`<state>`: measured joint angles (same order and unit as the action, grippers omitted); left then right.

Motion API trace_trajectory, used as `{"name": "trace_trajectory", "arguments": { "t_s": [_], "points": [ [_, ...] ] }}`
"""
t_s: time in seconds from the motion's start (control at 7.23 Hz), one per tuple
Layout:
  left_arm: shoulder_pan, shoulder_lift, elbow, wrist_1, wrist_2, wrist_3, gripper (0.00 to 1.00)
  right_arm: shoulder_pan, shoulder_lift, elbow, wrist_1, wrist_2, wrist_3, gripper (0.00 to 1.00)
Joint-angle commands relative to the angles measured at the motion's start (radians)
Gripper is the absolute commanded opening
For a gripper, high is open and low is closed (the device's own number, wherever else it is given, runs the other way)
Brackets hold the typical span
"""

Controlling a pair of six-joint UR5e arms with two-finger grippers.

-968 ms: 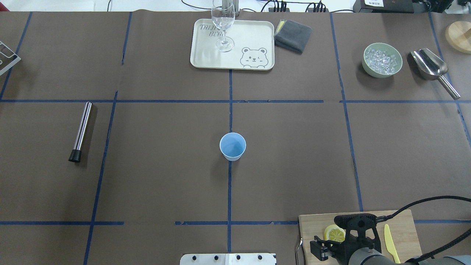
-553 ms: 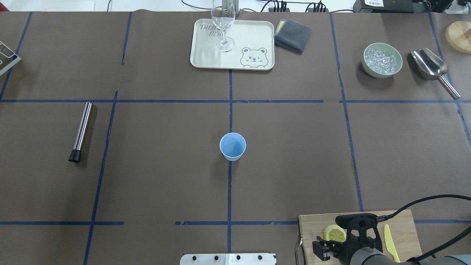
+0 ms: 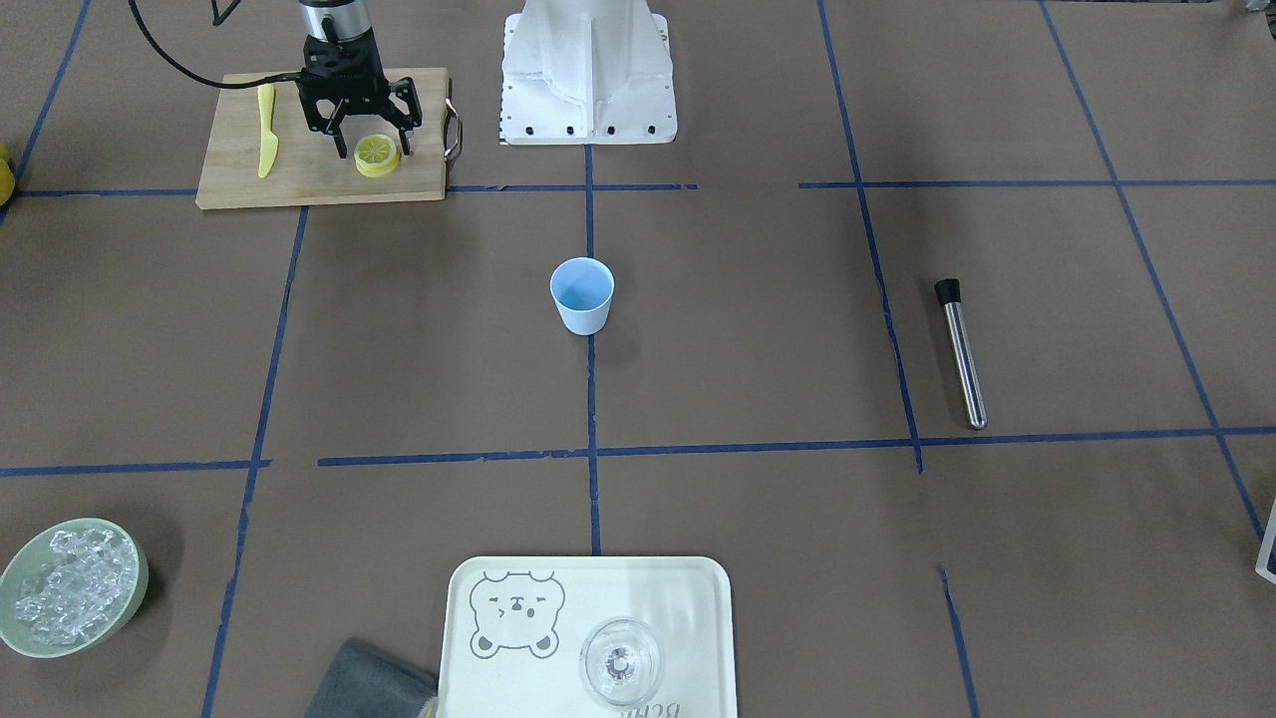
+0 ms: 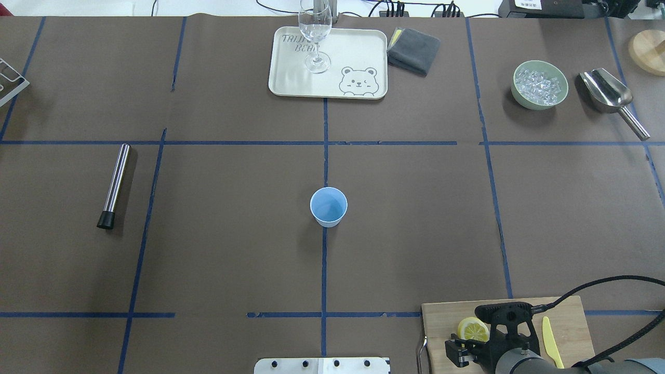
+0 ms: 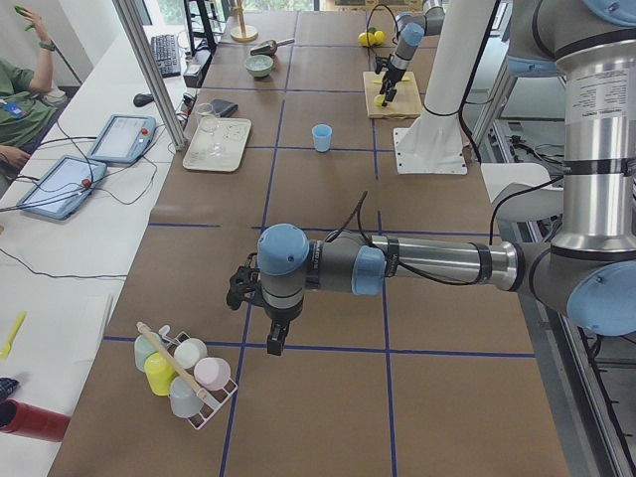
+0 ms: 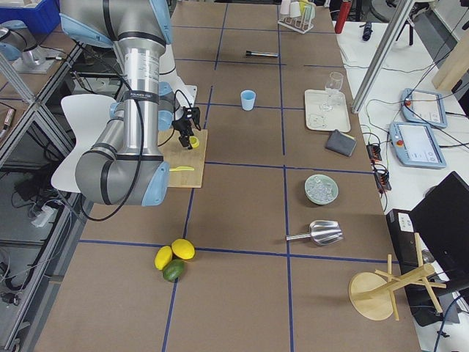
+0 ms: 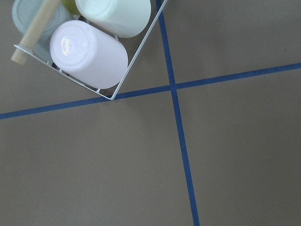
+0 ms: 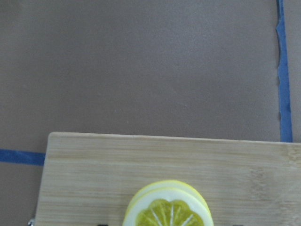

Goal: Squeeze lemon into cup
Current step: 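Lower the right gripper onto a lemon slice on the wooden board, then grasp the lemon slice with the right gripper and lift it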

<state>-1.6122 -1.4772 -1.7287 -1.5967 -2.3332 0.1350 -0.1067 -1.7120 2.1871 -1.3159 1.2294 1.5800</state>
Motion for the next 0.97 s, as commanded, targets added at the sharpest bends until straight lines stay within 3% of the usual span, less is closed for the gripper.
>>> {"name": "trace_trajectory", "arguments": {
  "t_s": [0.0, 0.28, 0.41, 0.83],
  "points": [
    [0.000, 0.000, 0.000, 0.000, 0.000, 0.000, 1.00, 0.001, 0.003, -0.003, 0.001, 0.001, 0.002, 0.83],
    [0.000, 0.000, 0.000, 0.000, 0.000, 0.000, 1.00, 0.016, -0.001, 0.002, 0.001, 0.002, 0.002, 0.05],
    [0.000, 0.000, 0.000, 0.001, 0.000, 0.000, 1.00, 0.025, -0.001, 0.005, 0.001, 0.008, 0.002, 0.00],
    [0.000, 0.000, 0.000, 0.001, 0.000, 0.000, 1.00, 0.053, 0.002, 0.048, -0.002, 0.010, 0.002, 0.00]
  ]
}}
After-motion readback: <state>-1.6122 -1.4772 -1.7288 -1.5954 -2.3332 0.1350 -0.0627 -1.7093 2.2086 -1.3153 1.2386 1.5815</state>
